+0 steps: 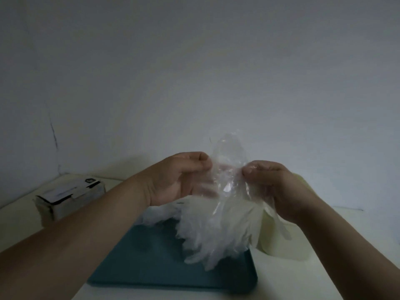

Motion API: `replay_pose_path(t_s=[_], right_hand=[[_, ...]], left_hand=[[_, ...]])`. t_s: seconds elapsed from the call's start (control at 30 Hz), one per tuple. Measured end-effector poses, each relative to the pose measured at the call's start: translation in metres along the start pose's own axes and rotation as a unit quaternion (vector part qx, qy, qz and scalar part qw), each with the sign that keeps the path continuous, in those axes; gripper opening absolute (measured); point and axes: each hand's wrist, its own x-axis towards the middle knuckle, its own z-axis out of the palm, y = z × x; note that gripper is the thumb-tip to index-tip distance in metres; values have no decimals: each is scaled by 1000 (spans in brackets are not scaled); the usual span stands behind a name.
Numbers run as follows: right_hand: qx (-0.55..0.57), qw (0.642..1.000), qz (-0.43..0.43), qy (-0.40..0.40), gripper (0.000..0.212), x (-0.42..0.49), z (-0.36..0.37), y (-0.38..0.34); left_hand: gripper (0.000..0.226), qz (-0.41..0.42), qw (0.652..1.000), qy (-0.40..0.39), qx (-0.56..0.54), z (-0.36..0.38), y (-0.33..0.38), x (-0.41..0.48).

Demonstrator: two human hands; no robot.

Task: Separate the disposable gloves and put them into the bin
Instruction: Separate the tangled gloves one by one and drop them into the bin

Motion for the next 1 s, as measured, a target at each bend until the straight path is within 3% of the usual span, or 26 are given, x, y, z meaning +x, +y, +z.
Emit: replay_pose_path(t_s=[0.03, 0.17, 0.23, 0.33, 0.47, 0.7, 0.8, 0.9, 0.97, 1.0], right_hand=[[2, 1000, -2, 3, 20, -2, -1, 1], [-59, 998, 6, 38, 23, 3, -12, 3], [-118, 992, 8, 46, 17, 9, -18, -1], [-167, 984, 11, 57, 14, 14, -29, -11], [-209, 974, 25, 81, 16, 19, -55, -26], [-384, 888, 53, 249, 20, 60, -127, 8], [-454, 848, 100, 255, 26, 85, -139, 38], [-544, 795, 98, 249, 23, 98, -135, 52], [-590, 771, 102, 216, 18, 102, -136, 62], [-594, 776, 117, 178, 14, 103, -137, 67]], left_hand=[[5, -12, 1000, -10, -3, -2, -4, 0], [78, -76, 996, -8, 44, -6, -8, 5], [87, -84, 994, 17, 65, 3, -3, 13], [54, -91, 988, 84, 97, 18, 2, 33], [17, -76, 986, 117, 92, 26, 1, 57], [15, -14, 975, 200, 97, 23, -2, 69], [15, -2, 977, 183, 113, 24, 10, 63], [15, -3, 985, 116, 129, 28, 24, 54], [15, -1, 989, 74, 128, 34, 31, 53], [15, 1, 991, 55, 123, 36, 33, 55]])
